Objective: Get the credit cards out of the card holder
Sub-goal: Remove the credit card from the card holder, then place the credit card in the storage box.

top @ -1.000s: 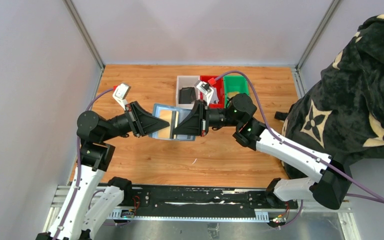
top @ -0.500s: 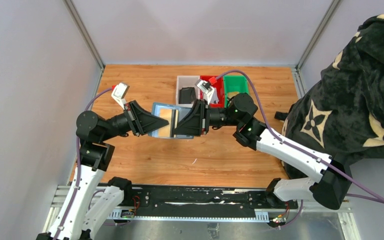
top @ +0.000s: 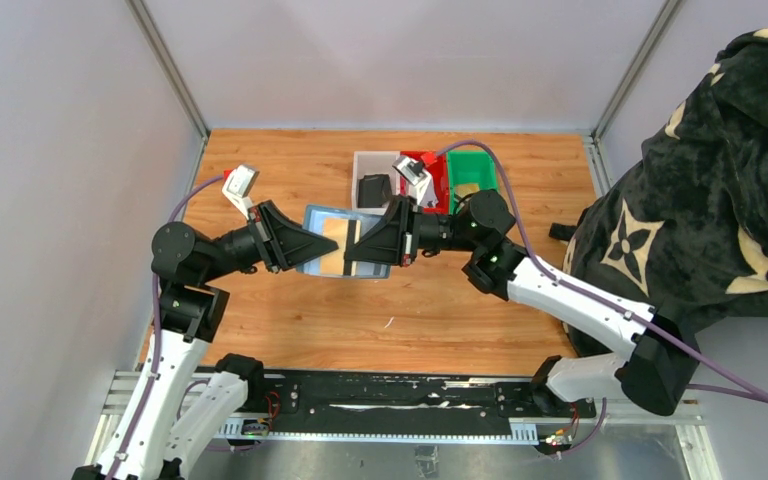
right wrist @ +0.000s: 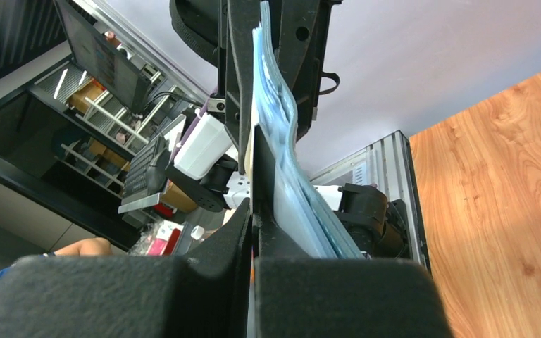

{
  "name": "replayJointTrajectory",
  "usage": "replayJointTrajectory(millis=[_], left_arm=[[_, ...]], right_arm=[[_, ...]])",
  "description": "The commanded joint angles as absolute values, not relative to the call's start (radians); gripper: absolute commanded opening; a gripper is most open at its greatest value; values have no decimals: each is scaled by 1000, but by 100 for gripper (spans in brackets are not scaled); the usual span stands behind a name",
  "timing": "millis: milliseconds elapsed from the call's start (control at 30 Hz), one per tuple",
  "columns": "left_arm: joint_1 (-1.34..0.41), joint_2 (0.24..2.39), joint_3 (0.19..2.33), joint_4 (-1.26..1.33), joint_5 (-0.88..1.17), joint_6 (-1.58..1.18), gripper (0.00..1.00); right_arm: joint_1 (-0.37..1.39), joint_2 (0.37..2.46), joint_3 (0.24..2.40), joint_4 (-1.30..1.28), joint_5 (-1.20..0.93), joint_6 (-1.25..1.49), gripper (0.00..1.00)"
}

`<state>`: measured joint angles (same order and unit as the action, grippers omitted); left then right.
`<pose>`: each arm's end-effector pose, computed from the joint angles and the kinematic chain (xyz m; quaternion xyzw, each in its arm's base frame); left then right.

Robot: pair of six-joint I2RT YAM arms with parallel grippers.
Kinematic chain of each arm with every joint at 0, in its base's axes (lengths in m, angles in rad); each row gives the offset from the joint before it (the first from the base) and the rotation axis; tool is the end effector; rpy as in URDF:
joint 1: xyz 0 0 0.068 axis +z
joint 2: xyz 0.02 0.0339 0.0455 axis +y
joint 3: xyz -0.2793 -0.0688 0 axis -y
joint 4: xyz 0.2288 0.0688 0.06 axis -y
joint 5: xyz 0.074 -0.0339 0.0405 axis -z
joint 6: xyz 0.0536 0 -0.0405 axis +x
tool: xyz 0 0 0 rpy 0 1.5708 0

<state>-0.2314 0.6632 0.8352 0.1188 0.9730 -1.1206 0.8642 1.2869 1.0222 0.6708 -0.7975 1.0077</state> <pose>0.1016 -0.0695 0.4136 0.1115 0.6379 -0.6614 0.3784 0.1531 0.2384 0.4237 -0.2871 0.5288 0.7463 0.2845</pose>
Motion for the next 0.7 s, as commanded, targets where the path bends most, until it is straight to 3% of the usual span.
replayJointTrajectory(millis=[0, 233, 367, 667], left_arm=[[-234, 654, 883, 160, 981, -1130, 0], [-233, 665, 904, 168, 977, -1126, 0], [-231, 668, 917, 127, 980, -1073, 0], [-225, 675, 933, 14, 964, -942, 0]], right_arm=[[834, 1240, 942, 773, -756, 1042, 0], [808, 1211, 909, 772, -774, 1053, 0], [695, 1157, 910, 643, -840, 1038, 0], [368, 1166, 1129, -138, -803, 628, 0]])
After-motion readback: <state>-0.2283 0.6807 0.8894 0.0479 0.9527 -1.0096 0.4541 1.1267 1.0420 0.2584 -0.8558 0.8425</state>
